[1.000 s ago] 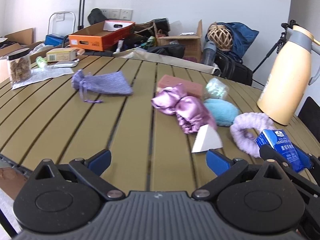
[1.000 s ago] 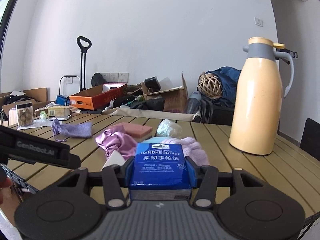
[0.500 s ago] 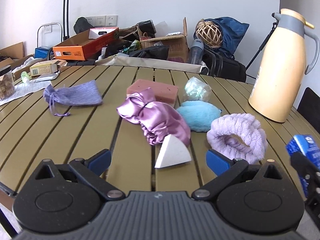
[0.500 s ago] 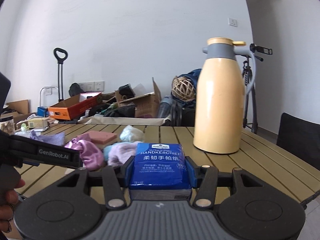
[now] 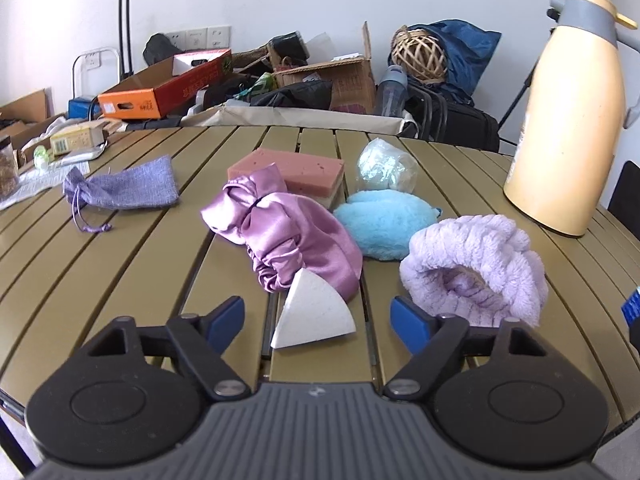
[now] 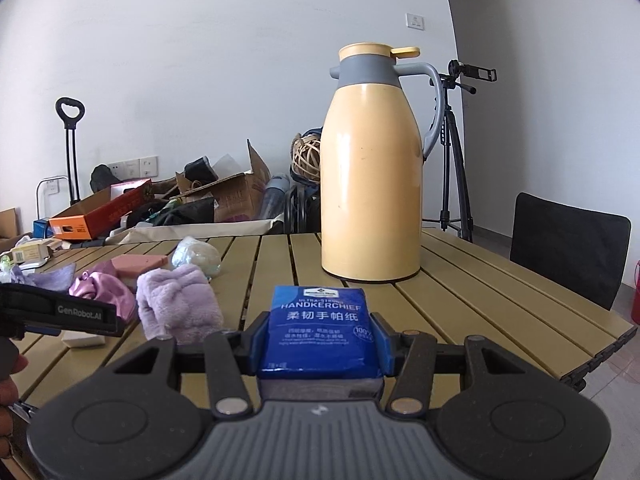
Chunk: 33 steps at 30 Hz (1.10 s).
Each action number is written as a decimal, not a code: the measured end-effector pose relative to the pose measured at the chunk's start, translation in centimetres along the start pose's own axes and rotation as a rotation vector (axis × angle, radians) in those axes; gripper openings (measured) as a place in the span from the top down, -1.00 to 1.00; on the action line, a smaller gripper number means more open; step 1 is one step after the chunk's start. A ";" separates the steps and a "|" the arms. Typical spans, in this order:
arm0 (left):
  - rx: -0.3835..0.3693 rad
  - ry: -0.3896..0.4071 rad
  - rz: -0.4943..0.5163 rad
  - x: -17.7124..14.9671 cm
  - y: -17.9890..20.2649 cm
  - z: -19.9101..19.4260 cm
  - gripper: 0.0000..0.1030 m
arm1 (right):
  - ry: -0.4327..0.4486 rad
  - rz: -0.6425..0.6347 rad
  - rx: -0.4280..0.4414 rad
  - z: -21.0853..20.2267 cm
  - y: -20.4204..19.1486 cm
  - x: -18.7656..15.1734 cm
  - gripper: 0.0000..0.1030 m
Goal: Collect trash
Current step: 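Close the right gripper on the blue tissue pack while the left gripper closes on the white foam wedge, then carry the tissue pack and foam wedge down over the black trash bin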
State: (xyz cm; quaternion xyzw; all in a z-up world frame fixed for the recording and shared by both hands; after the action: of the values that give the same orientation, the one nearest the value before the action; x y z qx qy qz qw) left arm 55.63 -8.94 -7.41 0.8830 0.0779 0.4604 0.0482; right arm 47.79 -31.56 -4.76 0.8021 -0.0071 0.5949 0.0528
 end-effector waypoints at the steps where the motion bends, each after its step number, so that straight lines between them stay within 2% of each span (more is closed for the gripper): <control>1: -0.001 -0.004 -0.003 -0.1 0.0 0.2 -0.38 | 0.002 0.000 0.001 -0.1 0.0 0.0 0.03; 8: 0.015 0.001 -0.025 -0.1 -0.3 0.4 0.22 | 0.011 -0.003 0.000 -0.4 0.2 0.1 0.03; 11: 0.018 0.003 -0.034 0.0 -0.6 0.4 0.32 | 0.012 -0.004 0.002 -0.4 0.1 0.1 0.03; 22: 0.005 0.017 -0.024 0.2 -1.1 -0.5 0.35 | 0.018 -0.016 0.019 -1.0 -0.4 0.1 0.03; 33: -0.026 0.061 0.016 0.3 -1.5 -3.5 0.36 | 0.035 -0.013 0.068 -2.6 -1.5 0.4 0.03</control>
State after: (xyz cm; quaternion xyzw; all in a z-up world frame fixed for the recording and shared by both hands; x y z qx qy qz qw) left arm 52.84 -7.38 -5.40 0.8685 0.0661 0.4884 0.0538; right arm 45.49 -29.81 -3.77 0.7929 0.0195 0.6083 0.0295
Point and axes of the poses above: each gripper's, at about its wrist camera, not at the fingertips, and z roughly the way its jaws point, y to its right, x to its top, the point moved 8 cm from there along z, roughly the way its jaws point, and after that the axes turned 7 degrees about -z, right-handed, at the moved point
